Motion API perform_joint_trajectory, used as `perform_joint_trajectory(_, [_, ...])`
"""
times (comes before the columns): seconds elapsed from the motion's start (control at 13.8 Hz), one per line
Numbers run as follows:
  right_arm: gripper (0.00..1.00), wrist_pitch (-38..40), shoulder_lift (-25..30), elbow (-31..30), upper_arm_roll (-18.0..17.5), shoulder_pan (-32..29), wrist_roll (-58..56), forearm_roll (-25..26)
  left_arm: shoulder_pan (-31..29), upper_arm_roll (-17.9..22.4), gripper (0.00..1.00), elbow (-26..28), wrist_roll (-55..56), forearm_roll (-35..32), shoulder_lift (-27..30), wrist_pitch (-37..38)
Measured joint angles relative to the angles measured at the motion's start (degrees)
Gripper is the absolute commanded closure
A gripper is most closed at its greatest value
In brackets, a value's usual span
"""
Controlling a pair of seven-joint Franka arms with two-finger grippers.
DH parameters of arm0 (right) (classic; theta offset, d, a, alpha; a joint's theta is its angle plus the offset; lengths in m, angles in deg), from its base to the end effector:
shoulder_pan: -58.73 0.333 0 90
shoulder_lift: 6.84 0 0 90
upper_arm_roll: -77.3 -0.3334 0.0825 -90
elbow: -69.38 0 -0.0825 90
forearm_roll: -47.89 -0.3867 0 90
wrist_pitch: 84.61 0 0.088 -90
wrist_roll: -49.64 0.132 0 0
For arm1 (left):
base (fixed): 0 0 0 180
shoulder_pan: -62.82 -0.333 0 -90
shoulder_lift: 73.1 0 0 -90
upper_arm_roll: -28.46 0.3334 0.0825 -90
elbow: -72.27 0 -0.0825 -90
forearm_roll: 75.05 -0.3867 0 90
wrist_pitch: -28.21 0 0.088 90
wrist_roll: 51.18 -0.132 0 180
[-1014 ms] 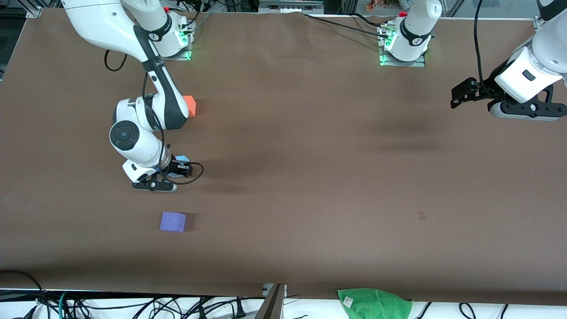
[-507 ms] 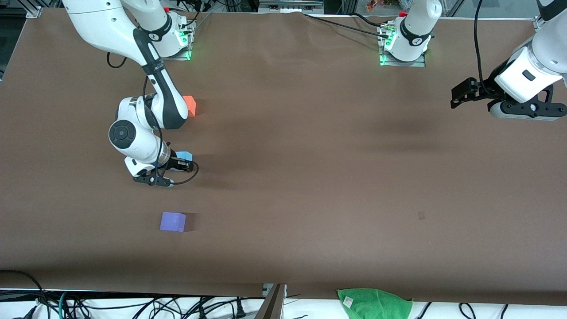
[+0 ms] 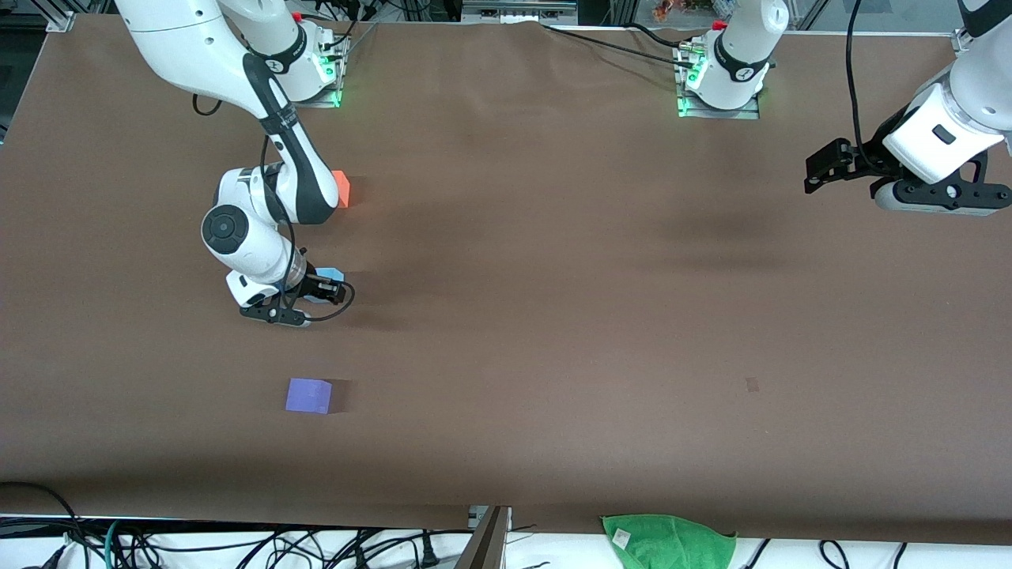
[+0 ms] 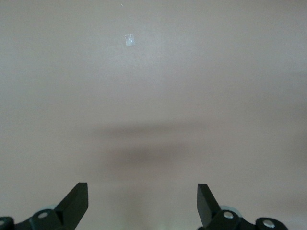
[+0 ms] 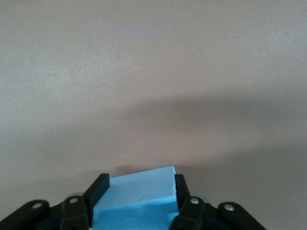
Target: Place blue block between orange and purple blocks
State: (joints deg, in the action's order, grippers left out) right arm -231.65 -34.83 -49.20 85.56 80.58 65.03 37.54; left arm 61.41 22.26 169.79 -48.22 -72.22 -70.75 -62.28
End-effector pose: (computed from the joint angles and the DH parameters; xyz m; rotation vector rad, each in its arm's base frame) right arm 0.5843 0.1408 0.1831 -3.0957 0.2562 -0.0135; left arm 0.5358 -0.0524 0.5781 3.0992 -0.0453 -0.1314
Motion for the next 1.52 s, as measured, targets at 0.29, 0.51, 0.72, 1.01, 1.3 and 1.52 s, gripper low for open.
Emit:
perform_joint_trajectory(0.29, [0.0, -0.01, 0.52, 0.68, 0.0, 0.0, -0.32, 0.0, 0.0, 0.0, 0.0, 0.0, 0.0, 0.0, 0.0, 0.0])
perform_joint_trajectory(0.51, [0.0, 0.6, 2.2, 1.21, 0.0, 0.0, -0.33, 0.0, 0.0, 0.0, 0.0, 0.0, 0.0, 0.0, 0.0, 0.0])
perform_joint_trajectory(0.72, [0.0, 9.76, 5.92, 4.87, 0.0, 0.02, -0.33, 0.0, 0.0, 0.0, 0.0, -0.01, 0.0, 0.0, 0.0, 0.0])
perform_joint_trajectory(1.01, [0.0, 23.9, 14.78, 8.72, 0.01, 0.04, -0.38, 0.5, 0.0, 0.0, 0.0, -0.02, 0.0, 0.0, 0.0, 0.0])
perform_joint_trajectory(1.3, [0.0, 37.44, 26.85, 8.99, 0.45, 0.0, -0.45, 5.06, 0.0, 0.0, 0.0, -0.03, 0.0, 0.0, 0.0, 0.0])
perform_joint_trajectory(1.52, [0.0, 44.44, 34.17, 9.32, 1.18, -0.01, -2.36, 7.74, 0.0, 0.0, 0.0, -0.03, 0.0, 0.0, 0.0, 0.0])
